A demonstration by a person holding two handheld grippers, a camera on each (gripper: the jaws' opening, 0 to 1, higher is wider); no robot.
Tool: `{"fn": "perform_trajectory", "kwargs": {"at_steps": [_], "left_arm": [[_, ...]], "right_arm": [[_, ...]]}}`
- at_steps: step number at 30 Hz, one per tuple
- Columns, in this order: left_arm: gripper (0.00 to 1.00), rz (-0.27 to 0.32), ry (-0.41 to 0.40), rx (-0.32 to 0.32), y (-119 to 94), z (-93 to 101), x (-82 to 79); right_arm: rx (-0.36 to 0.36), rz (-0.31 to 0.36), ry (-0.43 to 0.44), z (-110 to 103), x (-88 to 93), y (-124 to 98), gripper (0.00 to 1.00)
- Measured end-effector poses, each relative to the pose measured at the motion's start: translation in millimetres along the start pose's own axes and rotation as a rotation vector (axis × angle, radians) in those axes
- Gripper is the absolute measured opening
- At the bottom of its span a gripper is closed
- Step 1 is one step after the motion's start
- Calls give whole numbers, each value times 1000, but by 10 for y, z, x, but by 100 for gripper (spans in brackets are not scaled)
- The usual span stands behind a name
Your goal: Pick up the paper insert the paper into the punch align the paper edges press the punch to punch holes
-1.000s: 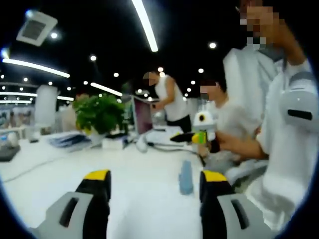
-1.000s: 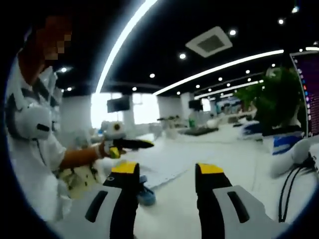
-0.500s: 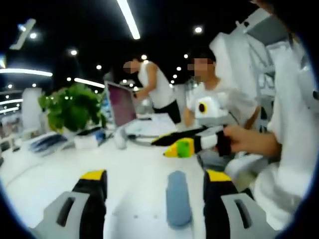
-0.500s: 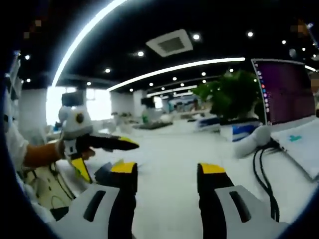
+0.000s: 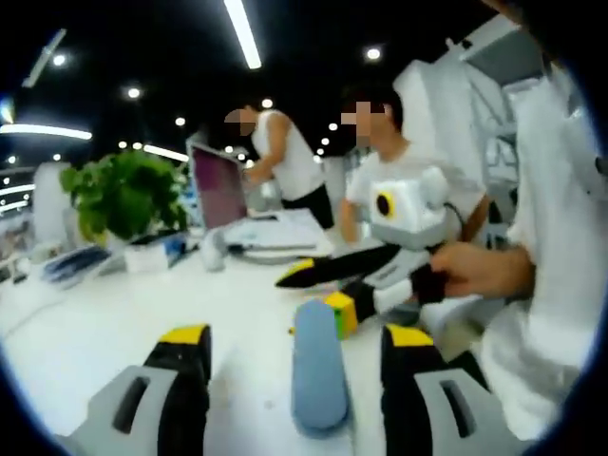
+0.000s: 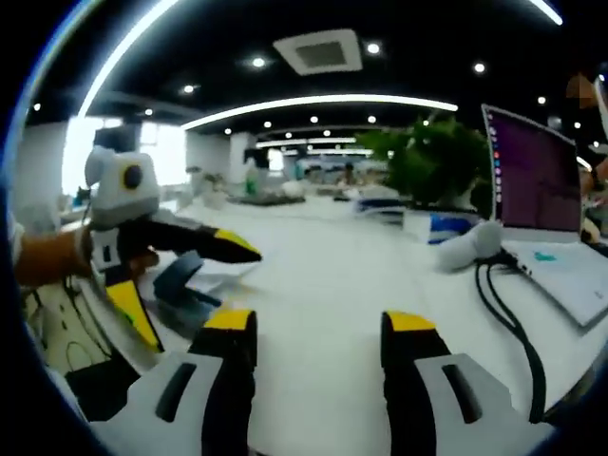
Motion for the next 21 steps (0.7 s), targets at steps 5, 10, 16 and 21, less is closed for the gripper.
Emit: {"fn": "perform_trajectory", "kwargs": {"at_steps": [5,10,16,21], "left_arm": [[63,-21,16,17,14,40,56],[55,-35,12,30,22,73,96],[41,-49,12,30,32,81,130],[38,-52,-5,35,33,85,135]], "right_arm": [[-25,-10,-15,-83,20,19,53],[-31,-13,-14,-88,34,26,52],[-43,-19,-15,-100,41,30,50],[-57,-18,-16,-120,40,35,45]]}}
Point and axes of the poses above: the point that each gripper's makers call its tool centre point, and the gripper's own axes: y roughly forward along the fingers, z roughly to its right, x roughly out of its underside, the point moved 4 cm from there along -y, roughly backward along the fingers, and after that the axes turned 14 degrees about z, right-handed, at the moved point
